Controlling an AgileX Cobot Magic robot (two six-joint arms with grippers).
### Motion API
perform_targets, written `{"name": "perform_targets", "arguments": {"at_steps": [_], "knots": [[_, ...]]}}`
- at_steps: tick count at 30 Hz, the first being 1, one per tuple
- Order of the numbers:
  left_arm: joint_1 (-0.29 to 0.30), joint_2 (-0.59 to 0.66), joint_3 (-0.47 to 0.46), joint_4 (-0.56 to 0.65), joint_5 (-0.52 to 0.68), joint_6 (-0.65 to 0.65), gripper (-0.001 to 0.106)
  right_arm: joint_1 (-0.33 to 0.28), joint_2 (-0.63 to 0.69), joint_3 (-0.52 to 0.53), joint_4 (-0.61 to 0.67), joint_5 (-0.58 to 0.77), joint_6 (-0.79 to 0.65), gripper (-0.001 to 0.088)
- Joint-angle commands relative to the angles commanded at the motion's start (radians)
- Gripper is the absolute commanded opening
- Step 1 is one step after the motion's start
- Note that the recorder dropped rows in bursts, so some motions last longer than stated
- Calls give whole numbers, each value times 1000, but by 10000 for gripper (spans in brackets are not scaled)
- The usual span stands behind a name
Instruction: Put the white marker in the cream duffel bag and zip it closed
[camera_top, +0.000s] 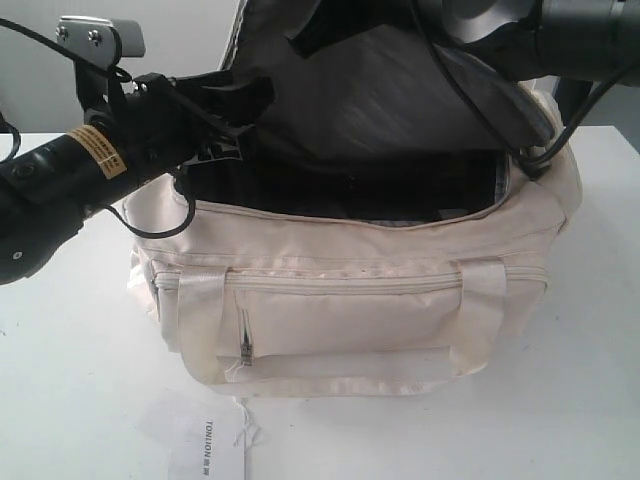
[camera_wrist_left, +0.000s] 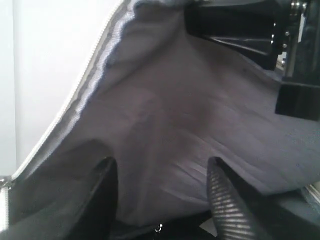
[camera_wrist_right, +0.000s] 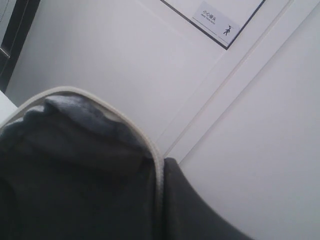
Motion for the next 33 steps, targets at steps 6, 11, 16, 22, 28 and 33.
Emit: {"name": "perform_targets", "arguments": {"at_steps": [6, 11, 16, 22, 28, 33], "knots": [[0, -26, 0, 50, 43, 0, 558, 0, 0, 0, 0, -2, 0, 0], [0, -93, 0, 95, 154, 0, 484, 0, 0, 0, 0, -2, 0, 0], [0, -170, 0, 95, 365, 0, 275, 0, 0, 0, 0, 0, 0, 0], [0, -254, 0, 116, 565, 0, 0, 0, 0, 0, 0, 0, 0, 0], [0, -348, 0, 116, 778, -44, 0, 0, 0, 0, 0, -2, 0, 0], [0, -430, 0, 116, 1079, -71, 0, 0, 0, 0, 0, -2, 0, 0]]}}
